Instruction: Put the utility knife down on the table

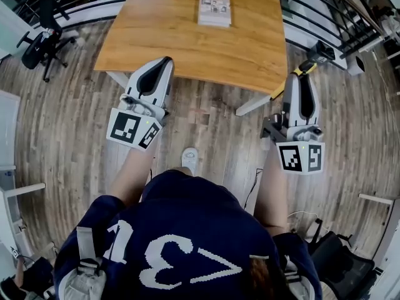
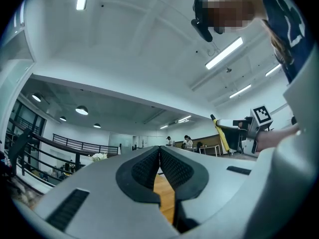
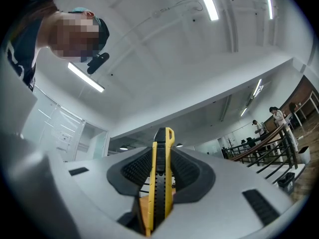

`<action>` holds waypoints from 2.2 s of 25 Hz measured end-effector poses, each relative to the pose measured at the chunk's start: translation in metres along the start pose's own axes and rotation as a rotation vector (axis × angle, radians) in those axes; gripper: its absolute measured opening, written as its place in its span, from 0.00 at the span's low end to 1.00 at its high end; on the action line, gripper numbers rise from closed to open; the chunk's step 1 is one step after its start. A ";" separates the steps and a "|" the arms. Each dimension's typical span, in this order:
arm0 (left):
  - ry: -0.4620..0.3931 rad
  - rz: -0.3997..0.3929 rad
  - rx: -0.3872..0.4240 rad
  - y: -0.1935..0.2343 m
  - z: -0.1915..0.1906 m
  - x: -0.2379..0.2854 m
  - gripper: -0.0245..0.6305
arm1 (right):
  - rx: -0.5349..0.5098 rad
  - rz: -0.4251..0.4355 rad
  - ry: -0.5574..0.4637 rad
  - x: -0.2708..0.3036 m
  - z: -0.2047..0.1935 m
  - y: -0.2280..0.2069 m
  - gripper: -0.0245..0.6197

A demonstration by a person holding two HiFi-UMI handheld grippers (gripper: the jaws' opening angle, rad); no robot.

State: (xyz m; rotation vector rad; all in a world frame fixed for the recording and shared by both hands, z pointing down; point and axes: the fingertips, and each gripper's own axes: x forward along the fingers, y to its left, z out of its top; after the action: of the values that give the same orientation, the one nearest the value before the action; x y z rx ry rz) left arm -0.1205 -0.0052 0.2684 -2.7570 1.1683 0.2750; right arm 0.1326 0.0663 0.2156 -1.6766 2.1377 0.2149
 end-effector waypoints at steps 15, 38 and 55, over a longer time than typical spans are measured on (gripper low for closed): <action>0.027 -0.016 -0.026 0.066 -0.037 0.092 0.07 | 0.015 -0.013 0.015 0.096 -0.044 -0.050 0.24; 0.006 0.193 0.035 0.154 -0.071 0.308 0.07 | 0.099 0.214 0.073 0.324 -0.119 -0.205 0.24; 0.142 0.091 -0.081 0.176 -0.167 0.356 0.07 | 0.144 0.091 0.340 0.342 -0.252 -0.223 0.24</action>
State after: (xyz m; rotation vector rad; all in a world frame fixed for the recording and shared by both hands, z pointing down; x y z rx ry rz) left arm 0.0144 -0.4075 0.3434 -2.8379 1.3481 0.1404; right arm 0.2240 -0.3903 0.3315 -1.6277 2.4100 -0.2095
